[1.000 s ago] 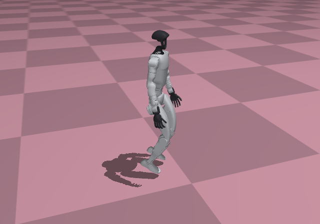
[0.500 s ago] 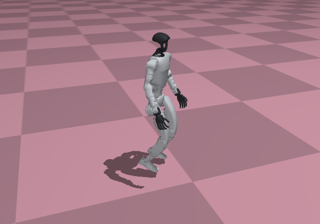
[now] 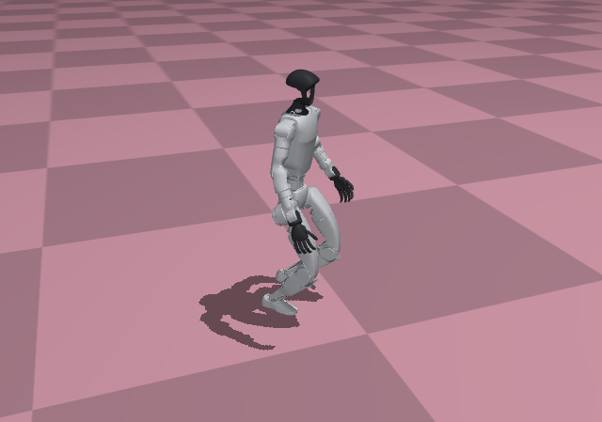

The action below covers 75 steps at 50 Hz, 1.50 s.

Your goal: Run

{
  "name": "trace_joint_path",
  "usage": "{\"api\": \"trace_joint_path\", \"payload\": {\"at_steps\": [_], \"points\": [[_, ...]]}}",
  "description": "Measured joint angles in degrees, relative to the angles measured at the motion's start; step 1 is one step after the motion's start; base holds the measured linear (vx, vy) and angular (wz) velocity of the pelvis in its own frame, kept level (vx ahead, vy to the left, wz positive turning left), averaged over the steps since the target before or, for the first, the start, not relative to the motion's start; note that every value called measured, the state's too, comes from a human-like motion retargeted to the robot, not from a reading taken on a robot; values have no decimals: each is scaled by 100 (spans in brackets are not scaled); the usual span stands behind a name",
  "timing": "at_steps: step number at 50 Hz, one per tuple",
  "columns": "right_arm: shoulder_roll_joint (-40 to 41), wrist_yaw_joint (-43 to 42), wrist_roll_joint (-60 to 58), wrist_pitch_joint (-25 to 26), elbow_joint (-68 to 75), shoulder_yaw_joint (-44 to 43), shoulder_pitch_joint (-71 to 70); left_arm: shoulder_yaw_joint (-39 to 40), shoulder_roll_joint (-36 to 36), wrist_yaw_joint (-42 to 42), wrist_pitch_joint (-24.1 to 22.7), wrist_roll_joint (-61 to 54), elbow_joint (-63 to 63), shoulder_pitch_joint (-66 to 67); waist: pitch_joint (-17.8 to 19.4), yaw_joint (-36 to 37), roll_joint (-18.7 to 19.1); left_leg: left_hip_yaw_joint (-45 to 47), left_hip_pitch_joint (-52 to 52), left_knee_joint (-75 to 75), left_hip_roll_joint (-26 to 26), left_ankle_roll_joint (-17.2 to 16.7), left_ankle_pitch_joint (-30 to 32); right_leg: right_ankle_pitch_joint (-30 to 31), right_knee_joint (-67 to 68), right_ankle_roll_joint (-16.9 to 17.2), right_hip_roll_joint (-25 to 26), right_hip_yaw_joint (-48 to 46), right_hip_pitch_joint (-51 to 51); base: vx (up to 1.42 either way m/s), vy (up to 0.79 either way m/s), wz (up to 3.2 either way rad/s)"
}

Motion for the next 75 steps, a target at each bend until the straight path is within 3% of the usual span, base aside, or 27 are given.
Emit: {"api": "trace_joint_path", "payload": {"at_steps": [5,11,15,17,20,27,32,40,47,55,60,65,67,70,75], "points": [[-172,-154,116,-74,-162,-41,-184,-54,88,-159,-55,-97,-756,-3,59,23,110,154,-124,156,214,111,306,203,-385,-165,8,6,90,-1,3,-8],[-283,-370,385,-229,-605,-238,238,-91,80,3,-169,-306,-1316,194,-162,44,193,194,11,-996,-64,-63,954,1381,-1814,-341,131,441,440,0,12,-30],[-279,-516,402,-238,-645,-327,483,-54,-58,278,-164,-386,-1071,217,-326,-42,228,112,241,-2105,-419,-220,1487,2222,-2473,-303,74,664,528,0,12,-24],[-252,-567,366,-217,-585,-364,575,-35,-141,417,-122,-358,-831,165,-379,-107,221,61,386,-2608,-599,-223,1679,2369,-2519,-292,-19,690,496,-1,10,-16],[-176,-606,319,-171,-385,-402,665,24,-247,581,-50,-282,-325,36,-434,-214,195,-6,567,-3185,-814,-208,1816,2326,-2401,-227,-174,633,386,-2,8,-14],[220,-336,102,-33,230,-291,765,-34,-517,642,147,286,1017,-267,-455,-315,85,170,540,-3095,-856,-27,846,1130,-1621,0,-496,334,102,-2,3,-8],[488,-83,-20,-34,485,-83,639,-109,-670,492,175,616,1922,-563,-434,-314,-49,307,629,-3323,-882,16,772,905,-1716,91,-627,249,150,0,0,0],[401,-234,-41,-206,-87,74,591,-225,-521,504,39,687,1802,-406,-464,-246,-106,358,632,-3290,-743,62,792,940,-1897,143,-522,246,212,0,-3,-9],[137,-569,14,-347,-549,14,424,-179,-233,700,-143,490,1145,-313,-432,-200,-85,315,566,-3083,-580,71,803,915,-1954,-12,-340,278,244,-2,-10,-9],[13,-823,-11,-285,-459,90,235,-158,-204,878,-215,118,653,-333,-137,-120,4,292,11,-1518,-217,-104,556,286,-1185,-137,-98,430,55,-2,-8,-5],[-42,-843,27,-250,-159,106,138,-207,-314,800,-165,-165,690,-417,-168,-67,52,459,-52,-1507,-49,18,904,751,-1862,-287,54,663,277,0,1,-4],[-90,-800,155,-233,-120,179,254,-278,-432,779,-98,-427,903,-273,-371,-56,142,390,178,-2470,-337,-165,1764,2308,-2684,-226,-6,720,470,0,4,-35],[-135,-808,152,-235,-157,186,255,-311,-437,799,-65,-466,979,-245,-397,-85,168,361,311,-2814,-447,-127,1905,2536,-2680,-235,-65,687,427,-2,3,-32],[-185,-851,145,-272,-194,186,274,-326,-416,820,-45,-459,1037,-158,-377,-154,211,367,395,-2919,-502,-26,1800,2470,-2325,-142,-127,592,260,-4,3,-33],[-241,-881,63,-290,-157,118,248,-353,-228,859,-69,-121,1217,-193,-314,-230,186,497,396,-2655,-494,103,823,1505,-1532,48,-503,197,22,-1,1,-20]]}}
